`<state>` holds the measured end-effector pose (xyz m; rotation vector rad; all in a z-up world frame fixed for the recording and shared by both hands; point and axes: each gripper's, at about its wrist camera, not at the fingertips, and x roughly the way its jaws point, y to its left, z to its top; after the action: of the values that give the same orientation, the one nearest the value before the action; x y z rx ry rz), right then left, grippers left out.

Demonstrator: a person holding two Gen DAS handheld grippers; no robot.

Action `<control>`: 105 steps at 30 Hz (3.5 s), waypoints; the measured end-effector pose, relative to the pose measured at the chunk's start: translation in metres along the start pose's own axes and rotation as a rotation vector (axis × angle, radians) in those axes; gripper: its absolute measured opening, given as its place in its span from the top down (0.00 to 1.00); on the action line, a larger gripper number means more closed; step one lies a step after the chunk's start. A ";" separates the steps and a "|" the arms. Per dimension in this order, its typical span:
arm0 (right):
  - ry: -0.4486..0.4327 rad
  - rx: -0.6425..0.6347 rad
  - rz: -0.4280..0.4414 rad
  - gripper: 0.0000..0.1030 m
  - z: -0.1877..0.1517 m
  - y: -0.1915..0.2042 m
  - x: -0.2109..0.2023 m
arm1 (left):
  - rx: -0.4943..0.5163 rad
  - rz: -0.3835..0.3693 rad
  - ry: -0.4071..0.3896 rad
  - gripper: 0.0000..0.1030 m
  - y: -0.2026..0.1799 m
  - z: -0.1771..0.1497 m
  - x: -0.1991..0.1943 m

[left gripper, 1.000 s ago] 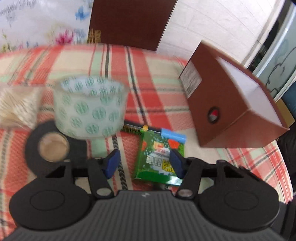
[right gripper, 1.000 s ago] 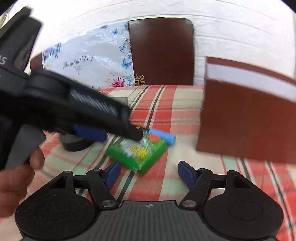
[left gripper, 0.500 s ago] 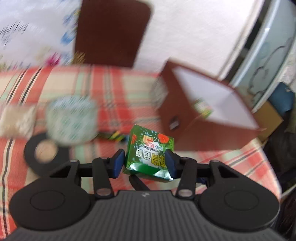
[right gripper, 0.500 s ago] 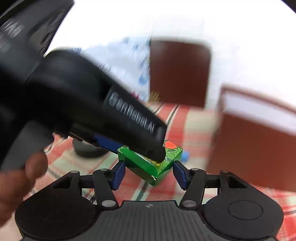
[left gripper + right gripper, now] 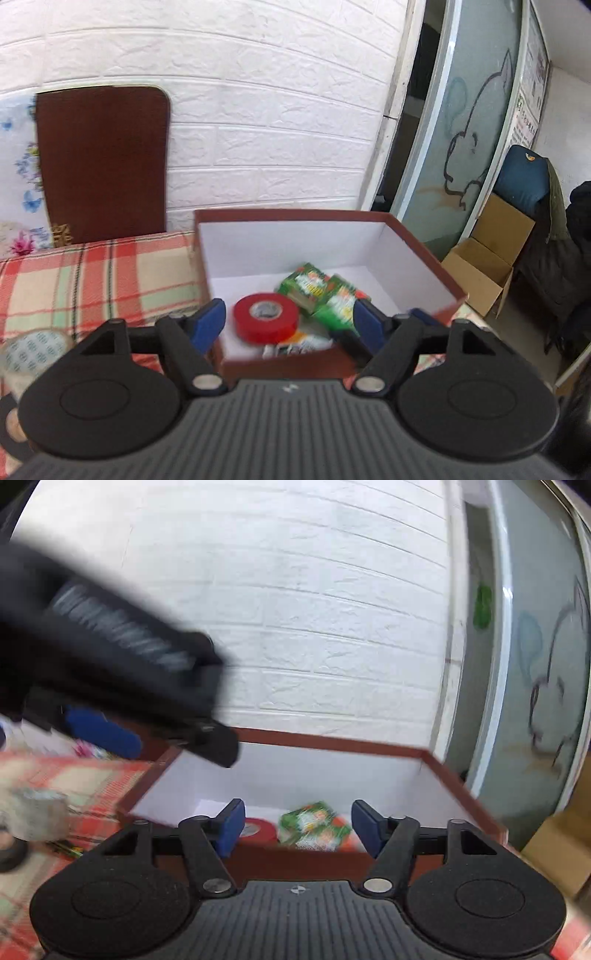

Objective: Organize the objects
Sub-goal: 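Drop the green snack packet into the brown box, then move the right gripper onto the clear green-patterned tape roll, then grasp the clear tape roll by its rim with the right gripper, then carry the clear tape roll into the brown box and open the right gripper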

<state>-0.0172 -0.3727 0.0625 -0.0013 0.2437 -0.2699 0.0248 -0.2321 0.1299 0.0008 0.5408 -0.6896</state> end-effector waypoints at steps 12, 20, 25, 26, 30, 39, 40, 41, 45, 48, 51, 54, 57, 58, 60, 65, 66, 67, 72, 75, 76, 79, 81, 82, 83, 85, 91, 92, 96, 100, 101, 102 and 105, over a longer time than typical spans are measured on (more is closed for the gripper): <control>0.209 0.036 0.194 0.29 -0.067 0.044 -0.051 | -0.103 0.352 0.183 0.24 0.122 -0.128 -0.049; 0.323 -0.030 0.298 0.29 -0.063 0.062 -0.024 | -0.175 0.684 0.075 0.08 0.209 -0.154 -0.101; 0.305 -0.092 0.393 0.29 -0.050 0.109 -0.013 | -0.320 0.632 -0.035 0.06 0.237 -0.154 -0.115; 0.288 -0.093 0.408 0.29 -0.045 0.117 -0.010 | -0.305 0.636 -0.031 0.05 0.232 -0.154 -0.111; 0.198 -0.063 0.427 0.11 -0.015 0.153 0.012 | -0.318 0.595 -0.049 0.03 0.236 -0.155 -0.111; 0.281 -0.098 0.443 0.02 0.013 0.210 0.080 | -0.357 0.550 -0.083 0.00 0.238 -0.164 -0.119; 0.321 -0.059 0.462 0.02 0.011 0.210 0.089 | -0.358 0.549 -0.084 0.00 0.237 -0.164 -0.119; 0.354 -0.033 0.475 0.05 0.009 0.210 0.097 | -0.360 0.549 -0.085 0.00 0.237 -0.164 -0.119; 0.413 0.012 0.504 0.14 0.000 0.212 0.100 | -0.375 0.539 -0.097 0.00 0.240 -0.164 -0.121; 0.390 0.055 0.518 0.14 0.005 0.201 0.081 | -0.377 0.537 -0.098 0.00 0.241 -0.164 -0.121; 0.312 0.052 0.499 0.14 0.005 0.178 0.041 | -0.370 0.541 -0.093 0.00 0.241 -0.163 -0.120; 0.290 0.017 0.477 0.14 -0.009 0.149 -0.003 | -0.364 0.546 -0.089 0.00 0.240 -0.163 -0.119; 0.308 -0.070 0.404 0.14 -0.034 0.123 -0.041 | -0.355 0.554 -0.081 0.00 0.238 -0.163 -0.118; 0.322 -0.104 0.381 0.14 -0.043 0.116 -0.051 | -0.351 0.557 -0.077 0.00 0.238 -0.162 -0.117; 0.355 -0.136 0.355 0.13 -0.057 0.102 -0.066 | -0.336 0.570 -0.060 0.00 0.235 -0.161 -0.115; 0.380 -0.064 0.337 0.08 -0.067 0.077 -0.074 | -0.239 0.635 0.045 0.00 0.221 -0.156 -0.102; 0.379 -0.063 0.338 0.08 -0.066 0.076 -0.074 | -0.226 0.637 0.061 0.00 0.217 -0.156 -0.101; 0.379 -0.069 0.338 0.08 -0.067 0.075 -0.074 | -0.225 0.626 0.070 0.00 0.213 -0.156 -0.103; 0.375 -0.076 0.340 0.07 -0.072 0.074 -0.079 | -0.283 0.491 0.105 0.00 0.184 -0.155 -0.115; 0.370 -0.057 0.351 0.07 -0.072 0.070 -0.081 | -0.382 0.290 0.131 0.06 0.169 -0.136 -0.116; 0.368 -0.051 0.353 0.07 -0.072 0.070 -0.082 | -0.397 0.235 0.142 0.06 0.161 -0.128 -0.113; 0.362 -0.045 0.364 0.07 -0.071 0.068 -0.083 | -0.326 0.114 0.155 0.09 0.124 -0.104 -0.099; 0.364 -0.045 0.377 0.07 -0.070 0.069 -0.081 | -0.247 0.069 0.178 0.11 0.095 -0.091 -0.083; 0.366 -0.048 0.381 0.07 -0.069 0.069 -0.079 | -0.213 0.051 0.202 0.16 0.083 -0.089 -0.074; 0.371 -0.052 0.380 0.07 -0.069 0.070 -0.077 | -0.176 0.040 0.239 0.22 0.070 -0.088 -0.062; 0.382 -0.070 0.381 0.07 -0.067 0.073 -0.070 | -0.125 0.055 0.317 0.40 0.056 -0.094 -0.035; 0.335 -0.140 0.383 0.15 -0.066 0.087 -0.062 | -0.081 0.081 0.347 0.74 0.039 -0.095 -0.021; 0.292 -0.131 0.379 0.15 -0.063 0.085 -0.067 | -0.055 0.071 0.304 0.71 0.034 -0.085 -0.030; 0.074 -0.092 0.326 0.15 -0.044 0.067 -0.086 | 0.002 0.019 0.150 0.61 0.011 -0.042 -0.044; -0.068 -0.095 0.235 0.15 -0.019 0.049 -0.076 | 0.063 -0.008 0.049 0.54 -0.013 0.000 -0.026; -0.081 -0.092 0.220 0.15 -0.012 0.043 -0.068 | 0.077 -0.006 0.027 0.52 -0.019 0.008 -0.020; -0.089 -0.081 0.207 0.15 -0.005 0.038 -0.060 | 0.089 -0.005 0.003 0.51 -0.023 0.015 -0.012; -0.114 -0.044 0.181 0.14 0.013 0.024 -0.030 | 0.108 0.026 -0.029 0.40 -0.030 0.030 0.019</control>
<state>-0.0358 -0.3421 0.0810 -0.0379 0.1353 -0.0843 0.0332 -0.2721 0.1522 0.0986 0.4747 -0.6914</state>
